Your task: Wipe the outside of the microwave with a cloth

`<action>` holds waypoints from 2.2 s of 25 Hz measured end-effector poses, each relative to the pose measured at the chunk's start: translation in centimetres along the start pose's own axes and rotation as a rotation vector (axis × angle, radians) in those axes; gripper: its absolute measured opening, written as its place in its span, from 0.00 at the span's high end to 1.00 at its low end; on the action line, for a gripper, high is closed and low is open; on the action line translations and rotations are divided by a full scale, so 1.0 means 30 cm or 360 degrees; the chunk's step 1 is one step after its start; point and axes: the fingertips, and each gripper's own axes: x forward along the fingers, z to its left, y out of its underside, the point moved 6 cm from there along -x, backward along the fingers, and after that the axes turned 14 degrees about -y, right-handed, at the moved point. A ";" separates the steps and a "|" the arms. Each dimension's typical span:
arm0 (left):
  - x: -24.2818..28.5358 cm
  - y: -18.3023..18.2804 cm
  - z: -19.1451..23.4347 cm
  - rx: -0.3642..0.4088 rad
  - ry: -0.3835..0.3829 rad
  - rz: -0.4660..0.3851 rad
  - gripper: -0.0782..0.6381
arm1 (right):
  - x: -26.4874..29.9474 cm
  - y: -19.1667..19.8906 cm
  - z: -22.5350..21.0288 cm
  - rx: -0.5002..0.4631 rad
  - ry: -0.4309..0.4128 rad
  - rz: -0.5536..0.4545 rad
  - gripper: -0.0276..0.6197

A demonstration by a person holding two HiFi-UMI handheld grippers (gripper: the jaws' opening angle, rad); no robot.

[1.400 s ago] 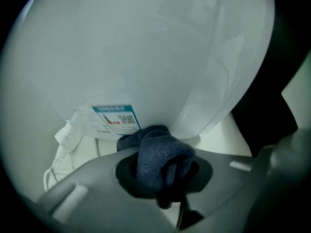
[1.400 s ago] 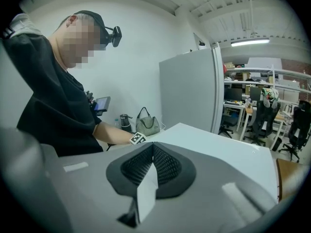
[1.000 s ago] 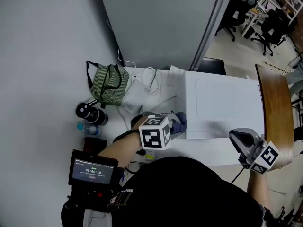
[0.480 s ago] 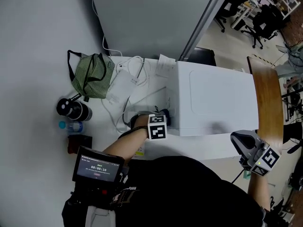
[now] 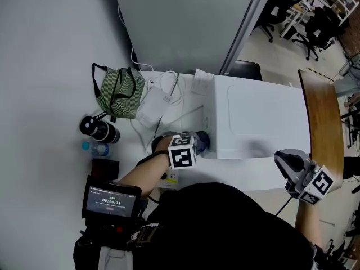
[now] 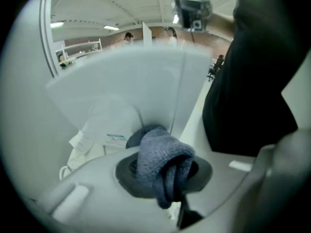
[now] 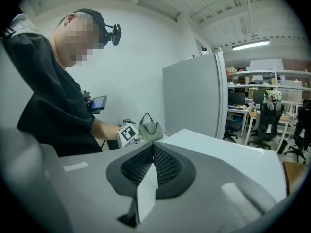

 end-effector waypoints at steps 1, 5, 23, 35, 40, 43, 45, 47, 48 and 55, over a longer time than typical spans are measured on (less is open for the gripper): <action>-0.092 -0.040 0.009 -0.0004 -0.0013 -0.0052 0.81 | 0.007 -0.006 -0.003 -0.0006 -0.0009 -0.0035 0.95; -0.301 -0.196 -0.015 0.0084 -0.0010 -0.0136 0.81 | 0.045 -0.019 -0.006 -0.0036 -0.0055 -0.0163 0.95; 0.356 0.159 -0.190 0.0154 0.0181 0.0348 0.81 | -0.047 0.080 -0.007 0.0080 0.0076 0.0035 0.95; 0.024 0.136 -0.053 -0.0376 -0.0113 0.0258 0.81 | -0.090 0.067 -0.095 -0.0043 -0.0109 -0.0256 0.95; -0.312 0.011 0.029 -0.0784 -0.0499 -0.0063 0.81 | -0.107 0.068 -0.125 -0.0096 -0.0269 -0.0361 0.95; -0.431 -0.085 0.024 -0.0900 -0.0640 -0.0311 0.81 | -0.127 0.073 -0.143 -0.0109 -0.0323 -0.0391 0.95; -0.470 -0.119 0.028 -0.0884 -0.0687 -0.0410 0.81 | -0.125 0.065 -0.152 -0.0118 -0.0325 -0.0396 0.95; -0.484 -0.148 0.026 -0.0824 -0.0698 -0.0457 0.81 | -0.142 0.051 -0.139 -0.0141 -0.0293 -0.0401 0.95; -0.486 -0.164 0.019 -0.0788 -0.0693 -0.0476 0.81 | -0.163 0.047 -0.123 -0.0155 -0.0265 -0.0401 0.95; -0.490 -0.240 -0.057 -0.0550 -0.0552 -0.0676 0.81 | -0.334 0.083 0.066 -0.0085 0.0099 -0.0350 0.95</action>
